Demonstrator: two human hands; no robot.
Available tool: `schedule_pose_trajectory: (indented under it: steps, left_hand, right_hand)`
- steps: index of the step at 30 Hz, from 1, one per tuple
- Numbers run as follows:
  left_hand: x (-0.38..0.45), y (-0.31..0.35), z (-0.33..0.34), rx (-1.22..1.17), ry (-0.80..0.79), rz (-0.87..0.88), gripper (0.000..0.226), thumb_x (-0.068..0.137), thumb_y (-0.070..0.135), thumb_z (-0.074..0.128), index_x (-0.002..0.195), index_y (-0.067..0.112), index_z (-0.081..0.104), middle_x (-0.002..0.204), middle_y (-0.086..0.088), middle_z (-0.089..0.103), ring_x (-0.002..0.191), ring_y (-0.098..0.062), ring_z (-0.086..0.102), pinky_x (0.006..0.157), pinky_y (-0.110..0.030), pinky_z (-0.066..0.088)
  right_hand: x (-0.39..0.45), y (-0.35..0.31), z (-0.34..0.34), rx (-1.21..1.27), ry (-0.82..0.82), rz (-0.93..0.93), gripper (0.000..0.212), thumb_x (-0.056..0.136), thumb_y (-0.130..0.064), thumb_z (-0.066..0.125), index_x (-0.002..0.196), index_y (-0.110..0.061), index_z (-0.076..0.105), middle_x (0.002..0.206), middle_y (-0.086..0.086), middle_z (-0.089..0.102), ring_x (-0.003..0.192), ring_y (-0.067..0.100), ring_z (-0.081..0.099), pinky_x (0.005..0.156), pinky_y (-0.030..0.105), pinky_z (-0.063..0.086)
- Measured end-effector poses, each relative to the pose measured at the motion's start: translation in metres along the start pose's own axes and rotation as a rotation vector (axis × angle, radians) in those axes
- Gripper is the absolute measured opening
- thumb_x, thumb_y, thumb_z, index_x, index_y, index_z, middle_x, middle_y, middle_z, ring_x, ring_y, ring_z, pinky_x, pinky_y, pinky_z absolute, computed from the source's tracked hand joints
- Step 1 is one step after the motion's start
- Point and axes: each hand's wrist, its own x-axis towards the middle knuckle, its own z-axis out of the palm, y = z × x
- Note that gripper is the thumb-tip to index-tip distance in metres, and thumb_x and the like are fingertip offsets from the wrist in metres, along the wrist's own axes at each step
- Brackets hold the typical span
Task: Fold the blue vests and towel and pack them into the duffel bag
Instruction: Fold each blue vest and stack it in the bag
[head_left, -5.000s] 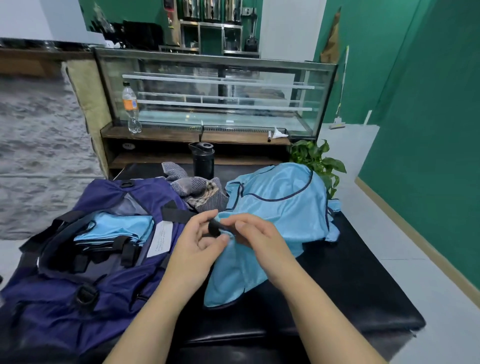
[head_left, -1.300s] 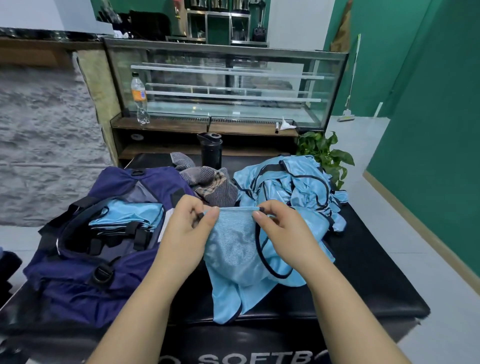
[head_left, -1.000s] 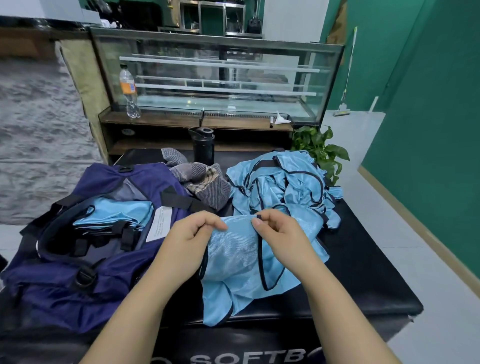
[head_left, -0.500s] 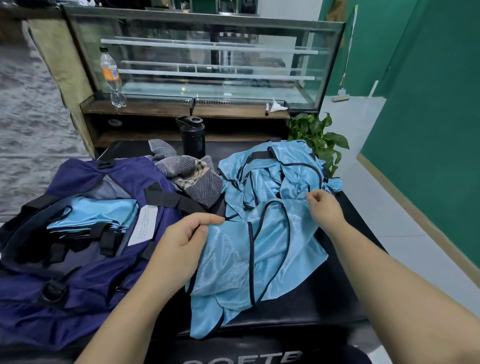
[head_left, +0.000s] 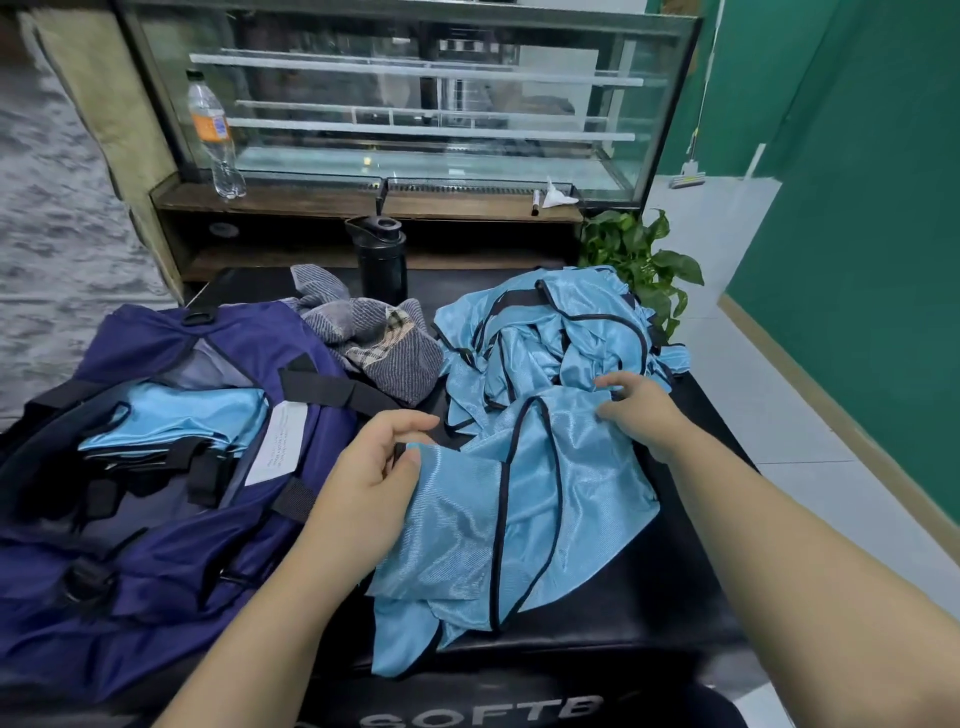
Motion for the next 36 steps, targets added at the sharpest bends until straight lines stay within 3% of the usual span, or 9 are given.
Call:
schedule_pose_trajectory:
  steps: [6,9,13,16,18,21,24,32,36]
  left_hand:
    - [-0.006,0.008,0.007,-0.090,-0.005,-0.016,0.024,0.098,0.007,0.046,0.104,0.027,0.057,0.081,0.006,0.070,0.074,-0.008,0.061,0.073,-0.023,0.047]
    - [-0.007,0.013,0.012,-0.085,-0.010,-0.013,0.018,0.096,0.011,0.051,0.102,0.027,0.058,0.078,0.007,0.071,0.067,-0.006,0.057,0.069,-0.018,0.044]
    - [-0.006,0.019,0.020,-0.139,-0.064,-0.058,0.022,0.093,0.009,0.057,0.105,0.028,0.058,0.097,0.001,0.072,0.092,-0.011,0.063,0.084,-0.019,0.048]
    - [-0.006,0.024,0.026,-0.160,-0.138,-0.028,0.040,0.093,0.006,0.057,0.111,0.042,0.054,0.110,0.001,0.068,0.104,-0.011,0.064,0.095,-0.032,0.049]
    - [-0.008,0.029,0.031,-0.205,-0.164,-0.008,0.046,0.094,0.003,0.055,0.112,0.045,0.053,0.104,-0.001,0.071,0.098,-0.013,0.067,0.090,-0.034,0.053]
    - [-0.011,0.038,0.035,-0.226,-0.120,0.027,0.038,0.094,0.001,0.053,0.104,0.037,0.060,0.094,-0.007,0.072,0.090,-0.020,0.067,0.083,-0.034,0.052]
    - [-0.013,0.043,0.033,-0.200,-0.018,0.054,0.033,0.092,0.002,0.056,0.089,0.033,0.067,0.091,-0.001,0.069,0.089,-0.012,0.063,0.083,-0.025,0.050]
    - [-0.023,0.054,0.020,-0.135,0.067,0.104,0.024,0.093,0.007,0.056,0.089,0.029,0.065,0.086,0.008,0.067,0.077,0.003,0.060,0.072,-0.012,0.046]
    - [-0.025,0.054,0.018,-0.135,0.097,0.120,0.024,0.093,0.009,0.057,0.090,0.031,0.067,0.090,0.003,0.070,0.085,-0.009,0.064,0.081,-0.026,0.050]
  right_hand:
    - [-0.040,-0.021,-0.002,-0.028,0.067,-0.221,0.023,0.090,-0.010,0.063,0.111,-0.016,0.068,0.072,0.001,0.048,0.059,0.012,0.044,0.047,0.012,0.035]
    - [-0.069,-0.035,-0.004,0.027,0.059,-0.302,0.023,0.090,-0.016,0.064,0.113,-0.020,0.067,0.071,0.011,0.049,0.059,0.018,0.049,0.049,0.020,0.040]
    - [-0.099,-0.049,-0.005,0.202,-0.020,-0.368,0.023,0.090,-0.016,0.065,0.112,-0.023,0.066,0.061,0.000,0.031,0.043,0.005,0.027,0.045,0.014,0.026]
    - [-0.119,-0.057,-0.007,0.298,-0.097,-0.401,0.021,0.089,-0.016,0.067,0.107,-0.028,0.067,0.071,0.008,0.034,0.063,0.019,0.036,0.064,0.025,0.033]
    - [-0.129,-0.060,-0.009,0.354,-0.138,-0.416,0.021,0.088,-0.015,0.067,0.103,-0.030,0.069,0.076,0.007,0.040,0.074,0.021,0.038,0.072,0.031,0.033]
    - [-0.140,-0.063,-0.010,0.359,-0.150,-0.434,0.022,0.087,-0.015,0.069,0.099,-0.034,0.070,0.079,0.007,0.047,0.075,0.019,0.043,0.074,0.029,0.038]
    - [-0.148,-0.062,-0.013,0.264,-0.100,-0.449,0.027,0.085,-0.017,0.071,0.107,-0.032,0.066,0.082,0.000,0.056,0.070,0.011,0.051,0.071,0.023,0.043]
    - [-0.174,-0.055,-0.010,0.081,-0.139,-0.302,0.045,0.081,-0.043,0.071,0.120,-0.029,0.052,0.076,-0.004,0.062,0.071,0.007,0.062,0.074,0.024,0.046]
    - [-0.182,-0.047,0.001,0.080,-0.183,-0.221,0.047,0.083,-0.050,0.065,0.121,-0.028,0.049,0.070,-0.005,0.066,0.080,0.009,0.070,0.085,0.032,0.049]
